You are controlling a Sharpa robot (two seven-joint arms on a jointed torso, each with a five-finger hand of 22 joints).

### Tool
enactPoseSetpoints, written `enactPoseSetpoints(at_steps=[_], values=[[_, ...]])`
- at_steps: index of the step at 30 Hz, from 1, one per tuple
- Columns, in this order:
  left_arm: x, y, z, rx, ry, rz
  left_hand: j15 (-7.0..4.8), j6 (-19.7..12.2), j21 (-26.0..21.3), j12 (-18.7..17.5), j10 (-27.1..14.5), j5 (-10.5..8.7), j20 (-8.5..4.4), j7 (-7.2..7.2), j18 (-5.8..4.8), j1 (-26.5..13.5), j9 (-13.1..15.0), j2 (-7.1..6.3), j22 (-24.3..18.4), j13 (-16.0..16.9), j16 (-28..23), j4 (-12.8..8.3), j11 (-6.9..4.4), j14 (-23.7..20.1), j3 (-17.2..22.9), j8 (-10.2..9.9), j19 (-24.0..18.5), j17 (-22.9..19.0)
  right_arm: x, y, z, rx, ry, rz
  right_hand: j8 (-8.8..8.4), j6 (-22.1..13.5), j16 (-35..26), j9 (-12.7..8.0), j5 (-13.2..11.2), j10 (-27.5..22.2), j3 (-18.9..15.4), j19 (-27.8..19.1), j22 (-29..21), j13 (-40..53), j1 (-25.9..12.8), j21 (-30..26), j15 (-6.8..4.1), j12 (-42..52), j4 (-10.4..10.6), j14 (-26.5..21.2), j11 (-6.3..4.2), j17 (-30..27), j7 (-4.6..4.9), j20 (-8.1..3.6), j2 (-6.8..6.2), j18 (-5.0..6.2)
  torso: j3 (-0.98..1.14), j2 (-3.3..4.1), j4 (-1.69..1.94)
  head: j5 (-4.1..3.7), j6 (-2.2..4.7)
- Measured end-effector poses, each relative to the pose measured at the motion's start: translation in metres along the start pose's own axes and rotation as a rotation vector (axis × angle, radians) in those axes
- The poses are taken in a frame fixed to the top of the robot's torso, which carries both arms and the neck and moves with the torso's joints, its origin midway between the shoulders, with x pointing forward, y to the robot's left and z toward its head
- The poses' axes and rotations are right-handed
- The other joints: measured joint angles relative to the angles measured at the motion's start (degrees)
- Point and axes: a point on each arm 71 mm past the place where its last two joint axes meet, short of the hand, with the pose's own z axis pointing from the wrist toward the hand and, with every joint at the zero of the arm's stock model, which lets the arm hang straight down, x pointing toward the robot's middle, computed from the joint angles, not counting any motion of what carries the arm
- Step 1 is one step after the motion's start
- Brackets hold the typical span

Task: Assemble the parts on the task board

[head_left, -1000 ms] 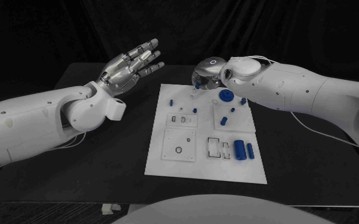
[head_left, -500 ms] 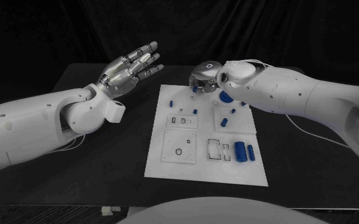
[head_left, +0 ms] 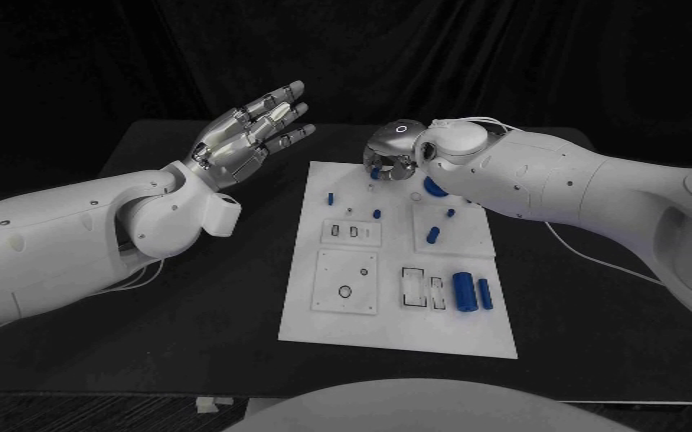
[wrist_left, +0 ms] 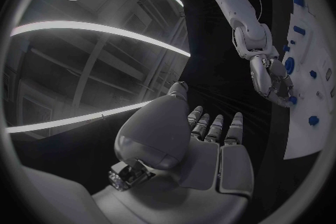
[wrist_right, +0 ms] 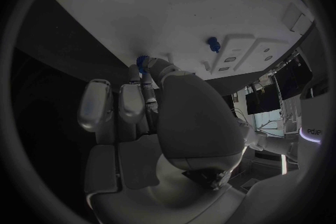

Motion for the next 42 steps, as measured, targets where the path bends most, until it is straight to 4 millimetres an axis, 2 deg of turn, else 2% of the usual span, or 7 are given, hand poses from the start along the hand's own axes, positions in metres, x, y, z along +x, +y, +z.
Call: enactPoseSetpoints(at_steps=[5,14,18,22,24,34,42], values=[[0.000,0.000,0.000,-0.001,0.001,0.000,0.00,0.00,0.00,0.00,0.00,0.00,0.00,0.00,0.00,0.00,0.00,0.00,0.00,0.00,0.00,-0.01,0.00,0.00,0.01,0.22,0.00,0.01,0.002,0.000,0.000,0.006,0.008,0.002,-1.16,-1.37,-0.44,-0.02,-0.24,-1.99,0.15,-0.91,-0.60,-0.04,-0.62,-0.89,0.75,-1.44,-0.15,-0.75,0.68,-0.95,-0.75,0.61,-0.61,0.00,0.00,0.03,0.02,0.05,-0.09],[-0.001,0.000,0.000,-0.002,0.000,0.000,0.00,0.22,0.00,0.00,0.00,0.07,0.00,0.22,0.00,0.00,0.03,0.00,0.00,0.00,0.00,-0.16,0.00,0.00,0.16,0.22,0.00,0.02,0.004,-0.003,-0.004,0.020,0.016,0.006,-8.05,-13.06,-3.12,-3.94,-6.18,-11.92,-1.16,-4.97,-3.91,0.35,-2.10,-4.95,2.31,-5.84,-1.69,-4.90,2.23,-5.97,-5.77,2.09,-1.51,0.00,-0.02,0.08,0.02,0.04,0.06],[-0.002,0.000,-0.001,-0.002,-0.002,0.000,0.00,0.22,0.00,0.00,0.00,0.25,0.00,0.22,0.00,0.00,0.07,0.00,0.00,0.00,0.00,-0.16,0.00,0.00,0.16,0.22,0.00,0.03,0.005,-0.006,-0.008,0.025,0.011,0.008,-8.32,-17.69,-4.13,-6.57,-8.43,-15.64,-4.47,-6.20,-5.00,1.29,-2.08,-6.70,2.62,-5.99,-1.48,-6.32,2.55,-7.76,-7.08,2.59,-1.50,0.00,-0.02,0.04,-0.07,-0.03,0.25],[-0.002,-0.001,-0.002,-0.002,-0.004,0.001,0.00,0.22,0.00,0.00,0.00,0.25,0.00,0.22,0.00,0.00,0.07,0.00,0.00,0.00,0.00,-0.16,0.00,0.00,0.16,0.22,0.00,0.02,0.005,-0.010,-0.014,0.031,-0.007,0.008,-8.54,-22.64,-5.43,-9.70,-10.67,-18.72,-8.50,-7.52,-6.34,1.79,-1.47,-8.83,2.79,-6.27,0.43,-7.92,2.59,-10.27,-7.82,2.77,-0.88,0.00,-0.02,-0.05,-0.17,-0.01,0.41],[-0.003,-0.001,-0.003,-0.003,-0.005,0.002,0.00,0.42,0.00,0.00,0.17,0.25,0.00,0.42,0.00,0.00,0.07,0.00,0.00,0.00,0.00,-0.15,0.16,0.00,0.16,0.22,0.00,0.01,0.004,-0.012,-0.017,0.032,-0.021,0.007,-8.54,-22.81,-5.76,-10.06,-11.27,-18.82,-9.45,-7.60,-6.64,1.97,-1.38,-9.26,2.86,-6.27,1.39,-7.99,2.63,-10.99,-7.86,2.70,-0.83,0.87,-0.02,-0.10,-0.21,0.12,0.50],[-0.006,-0.002,-0.006,-0.003,-0.013,0.005,0.00,0.42,0.00,0.00,0.20,0.23,0.00,0.41,0.00,0.00,0.06,0.00,0.00,0.00,0.00,-0.31,0.19,0.00,0.31,0.22,0.00,-0.02,-0.017,-0.033,-0.052,0.036,-0.129,-0.009,-6.25,-14.58,-8.89,-9.50,-13.53,-17.03,-10.83,-9.16,-8.77,3.25,-0.13,-12.77,2.53,-3.67,4.37,-10.10,2.09,-15.57,-6.05,2.59,0.02,0.92,-0.05,-0.28,-0.35,0.24,0.70],[-0.006,-0.002,-0.007,-0.004,-0.015,0.005,0.00,0.41,0.00,0.00,0.20,0.22,0.00,0.41,0.00,0.00,0.06,0.00,0.00,0.00,0.00,-0.31,0.19,0.00,0.31,0.22,0.00,-0.02,-0.013,-0.043,-0.083,0.038,-0.157,0.001,-4.96,-10.61,-5.15,-10.34,-17.03,-10.64,-11.98,-3.91,-3.27,4.38,-2.25,-8.19,1.96,0.27,5.99,-4.89,1.74,-8.58,-3.65,1.99,1.94,0.91,-0.15,-0.35,-0.46,0.53,0.43]])
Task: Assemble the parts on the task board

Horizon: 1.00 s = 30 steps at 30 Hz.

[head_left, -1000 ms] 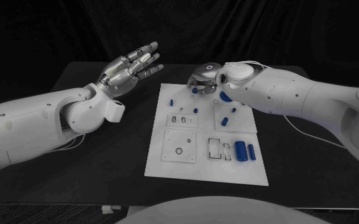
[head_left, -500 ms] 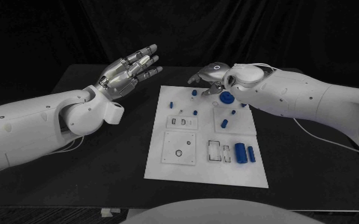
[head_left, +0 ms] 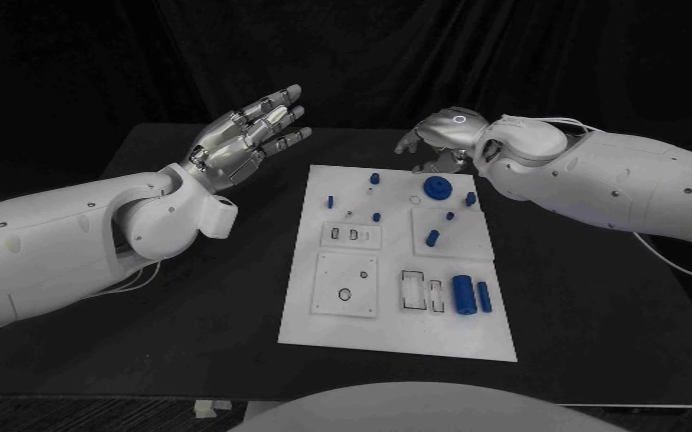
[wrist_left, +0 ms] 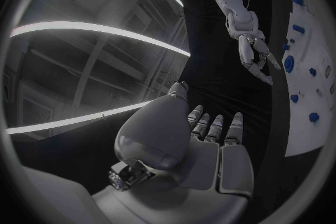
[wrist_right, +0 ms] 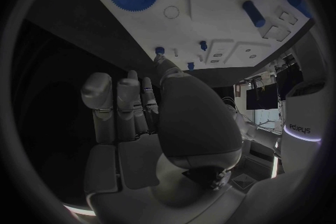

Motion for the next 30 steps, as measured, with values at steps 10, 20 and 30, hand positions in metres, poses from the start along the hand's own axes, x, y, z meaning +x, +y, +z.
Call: enactPoseSetpoints(at_steps=[10,20,30], values=[[-0.002,0.001,-0.001,-0.004,-0.004,0.000,0.00,0.00,0.00,0.00,-0.15,0.23,0.00,0.00,0.00,0.00,0.00,0.00,0.00,0.00,0.00,0.00,0.14,0.00,0.00,0.00,0.00,0.02,0.002,-0.016,-0.024,0.035,0.003,0.002,0.43,3.27,1.61,-0.36,-2.51,1.98,-2.35,1.64,2.99,1.22,-5.43,1.82,-0.08,2.51,3.14,1.48,-0.04,3.03,1.83,-0.13,-0.28,0.00,-0.09,0.27,-0.15,-0.12,0.37],[-0.004,0.002,-0.003,-0.011,-0.004,-0.002,0.00,0.00,0.00,0.00,-0.22,0.23,0.00,0.00,0.00,0.00,-0.01,0.00,0.00,0.00,0.00,-0.16,0.21,0.00,0.16,0.00,0.00,0.04,0.005,-0.023,-0.037,0.061,0.036,0.012,0.43,5.65,1.61,-0.07,1.63,0.90,-2.14,1.64,4.18,2.43,-6.84,2.20,-0.08,3.23,3.56,1.47,-0.03,2.54,2.95,-0.13,-0.50,-0.54,0.04,0.74,-0.23,-0.19,0.29],[-0.004,0.002,-0.003,-0.015,0.000,-0.005,0.00,0.00,0.00,0.00,-0.22,0.22,0.00,0.00,0.00,0.23,-0.01,0.23,-0.05,0.00,0.00,-0.16,0.20,0.00,0.16,0.00,0.00,0.05,0.011,-0.028,-0.041,0.090,0.090,0.020,-1.25,5.73,-0.29,0.30,8.17,2.12,-0.37,0.70,3.62,8.17,-4.71,0.25,-0.66,10.18,1.43,-0.35,-0.96,0.21,2.86,-0.63,-0.21,-0.52,0.02,1.28,-0.57,-0.14,0.61]])
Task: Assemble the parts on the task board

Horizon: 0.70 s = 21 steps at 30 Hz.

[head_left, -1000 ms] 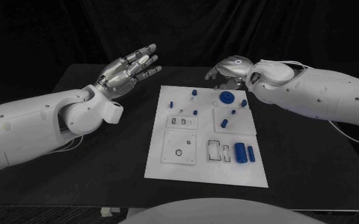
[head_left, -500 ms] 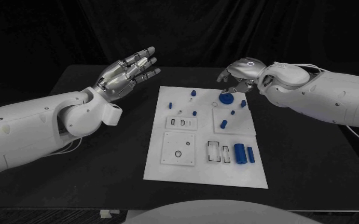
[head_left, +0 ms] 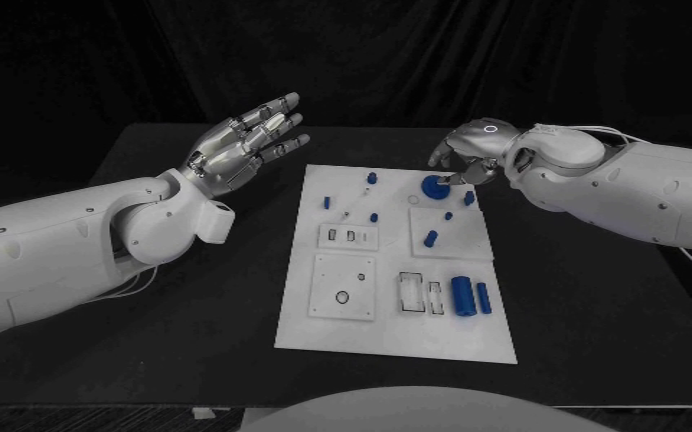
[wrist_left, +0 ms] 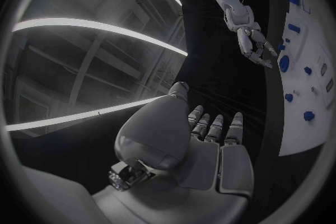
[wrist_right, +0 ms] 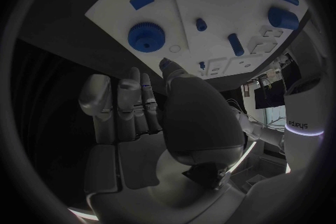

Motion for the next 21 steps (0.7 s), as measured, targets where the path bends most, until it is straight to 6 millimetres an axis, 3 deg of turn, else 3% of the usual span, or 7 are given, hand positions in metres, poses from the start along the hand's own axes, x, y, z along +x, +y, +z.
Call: enactPoseSetpoints(at_steps=[4,6,9,12,15,16,21], values=[[0.0000,0.0003,-0.0001,-0.002,0.001,-0.001,0.00,0.00,0.00,0.00,0.00,0.00,0.00,0.00,0.00,0.00,0.01,0.00,0.00,0.00,0.00,0.00,0.00,0.00,0.00,0.00,0.00,-0.01,0.0028,-0.0019,-0.0004,0.009,0.011,0.001,-0.63,-0.03,-2.66,0.37,-5.82,0.26,-0.73,-2.65,-2.02,14.80,-0.58,-3.77,-0.38,16.58,-0.50,-3.00,-1.08,-4.00,0.03,-0.27,-0.53,0.01,-0.01,0.15,-0.10,0.07,0.15],[-0.0002,0.0003,-0.0002,-0.002,0.001,-0.001,0.00,0.00,0.00,0.00,0.00,0.00,0.00,0.00,0.00,0.00,0.05,0.00,0.00,0.00,0.00,0.00,0.00,0.00,0.00,0.00,0.00,-0.02,0.0038,-0.0033,-0.0006,0.014,0.014,0.000,-0.94,-0.21,-3.88,0.73,-8.42,5.73,-1.36,-4.00,-3.32,31.05,-1.47,-6.62,-0.41,32.63,0.13,-4.41,-1.71,-5.51,0.21,-0.35,-0.37,0.02,-0.02,0.20,-0.12,0.09,0.19],[-0.0007,0.0003,-0.0004,-0.003,0.001,-0.001,0.00,0.01,0.00,0.00,0.00,0.00,-0.02,0.01,0.00,0.00,0.05,0.00,0.00,0.00,0.00,0.00,0.00,0.00,0.00,0.00,-0.02,-0.04,0.0043,-0.0048,-0.0004,0.019,0.015,-0.001,-0.95,0.20,6.08,1.34,-10.60,22.81,-1.87,0.28,2.32,46.62,-2.39,-0.85,-0.66,48.44,1.33,2.30,-2.58,13.11,0.39,-0.63,-0.99,-0.37,-0.03,0.25,-0.14,0.10,0.19],[-0.0008,0.0004,-0.0005,-0.004,0.001,-0.001,0.00,0.20,0.00,0.00,0.00,0.00,-0.22,0.20,0.01,0.16,0.05,-0.16,0.00,0.00,0.00,-0.09,0.00,0.00,0.09,0.00,-0.22,-0.05,0.0047,-0.0060,-0.0005,0.024,0.015,-0.002,-0.94,0.89,14.87,2.09,-10.84,34.28,-1.59,4.87,5.03,48.59,-2.74,6.93,-0.79,55.06,2.82,8.51,-2.93,28.65,0.30,-0.75,-1.37,-1.95,-0.03,0.25,-0.16,0.12,0.13],[-0.0011,0.0005,-0.0005,-0.005,0.001,-0.002,0.00,0.20,0.00,0.00,0.00,0.00,-0.22,0.20,0.00,0.22,0.05,-0.22,0.00,0.00,0.00,-0.16,0.00,0.00,0.16,0.00,-0.22,-0.05,0.0054,-0.0068,-0.0004,0.027,0.017,-0.002,-0.94,1.09,19.03,2.64,-10.84,35.48,-1.48,7.76,5.19,48.69,-2.73,11.71,-0.85,56.72,2.96,9.20,-2.98,30.55,0.50,-0.73,-1.98,-2.68,-0.03,0.20,-0.14,-0.03,-0.06],[-0.0011,0.0005,-0.0005,-0.005,0.001,-0.002,0.00,0.20,0.00,0.00,0.00,0.20,-0.22,0.20,0.00,0.22,0.05,-0.22,0.01,0.00,0.00,-0.16,0.00,0.00,0.16,0.00,-0.22,-0.05,0.0057,-0.0069,-0.0003,0.027,0.017,-0.002,-0.95,1.47,19.90,2.88,-10.84,35.48,-1.33,9.01,5.19,48.69,-2.73,13.53,-0.85,56.73,3.11,9.20,-2.98,30.64,0.55,-0.73,-1.98,-3.59,-0.03,0.19,-0.13,-0.08,-0.10],[-0.0011,0.0008,-0.0003,-0.006,0.002,-0.002,0.00,0.41,0.00,0.00,0.00,0.23,-0.22,0.00,0.00,0.22,0.05,-0.22,0.01,0.00,0.00,-0.16,0.00,0.00,0.16,0.00,-0.22,-0.05,0.0070,-0.0068,0.0012,0.030,0.020,-0.002,-0.94,1.51,20.32,3.36,-8.48,35.48,-1.28,9.94,5.19,48.69,-2.51,16.32,-0.85,56.73,3.10,9.20,-2.98,30.66,0.50,-0.73,-2.20,-4.02,0.02,0.09,-0.05,-0.25,-0.30]])
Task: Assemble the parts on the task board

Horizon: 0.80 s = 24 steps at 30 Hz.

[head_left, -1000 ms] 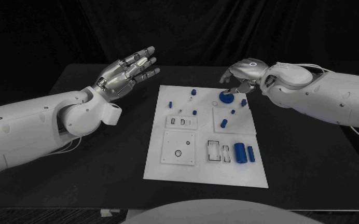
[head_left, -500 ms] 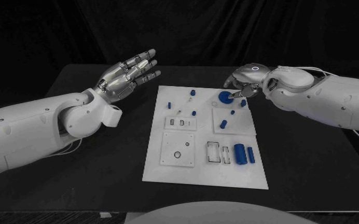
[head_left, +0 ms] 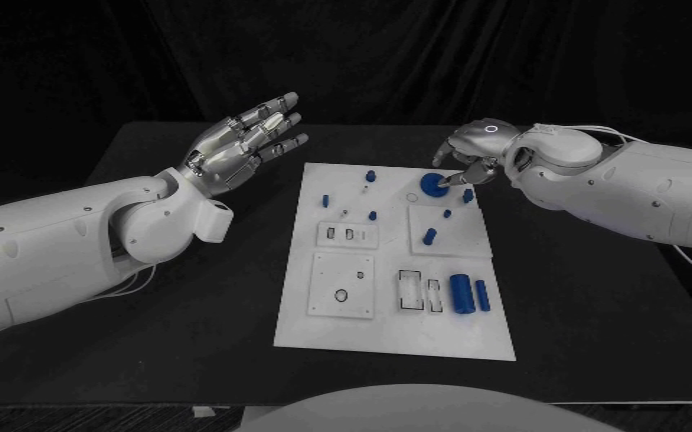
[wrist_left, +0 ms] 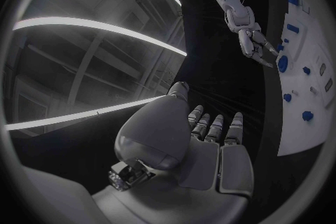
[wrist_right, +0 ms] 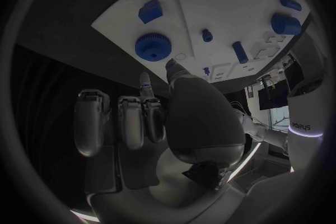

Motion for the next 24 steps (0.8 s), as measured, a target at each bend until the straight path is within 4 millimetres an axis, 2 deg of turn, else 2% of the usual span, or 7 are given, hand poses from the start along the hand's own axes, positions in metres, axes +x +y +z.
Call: enactPoseSetpoints(at_steps=[5,7,15,24], values=[[0.000,0.000,0.000,-0.001,0.001,-0.001,0.00,0.00,0.00,0.00,0.00,0.00,0.00,0.00,0.00,0.00,0.00,0.00,0.00,0.00,0.00,-0.16,0.00,0.00,0.16,0.00,0.00,0.00,0.003,0.001,0.003,0.000,0.006,0.001,0.00,0.37,0.00,0.31,4.28,0.00,0.75,0.00,0.00,0.00,1.15,0.73,0.00,0.00,-0.47,0.00,0.00,0.00,0.04,0.00,0.56,0.01,0.03,-0.03,0.02,-0.03,-0.06],[0.000,0.000,0.000,-0.001,0.001,-0.001,0.00,0.00,0.00,0.00,0.00,0.00,0.00,0.00,0.00,0.00,0.00,0.00,0.00,0.00,0.00,-0.16,0.00,0.00,0.16,0.00,0.00,0.01,0.005,0.002,0.004,0.001,0.010,0.001,0.00,0.41,0.00,0.36,5.22,0.00,0.91,0.00,-0.01,0.00,1.14,0.73,0.00,0.00,-0.62,0.00,0.00,-0.01,-0.01,0.00,0.55,0.01,0.03,-0.03,0.02,0.01,-0.11],[0.000,0.001,0.000,-0.002,0.003,-0.002,0.00,0.00,0.00,0.00,0.00,0.27,0.00,0.00,0.00,0.00,-0.01,0.00,0.00,0.00,0.00,-0.16,0.00,0.00,0.16,0.00,0.00,0.02,0.011,0.002,0.008,0.007,0.028,0.001,0.00,0.41,0.00,0.36,5.42,0.00,0.91,0.00,-0.01,-0.01,1.14,0.73,0.00,0.00,-0.63,0.00,0.00,-0.01,-0.01,0.00,0.55,0.02,0.02,-0.04,-0.02,0.12,-0.42],[0.000,0.001,0.000,-0.003,0.005,-0.005,0.00,0.00,0.00,0.00,0.00,0.26,0.00,0.00,0.00,0.00,-0.01,0.00,0.00,0.00,0.00,-0.15,0.00,0.00,0.16,0.00,0.00,0.04,0.016,0.001,0.011,0.015,0.046,0.000,-0.21,0.09,0.00,0.29,4.67,-0.01,0.91,0.00,-0.02,-0.02,1.14,0.73,0.15,0.00,-0.62,0.15,0.00,-0.01,0.31,0.00,0.55,0.03,0.06,-0.01,0.07,-0.40,-0.61]])
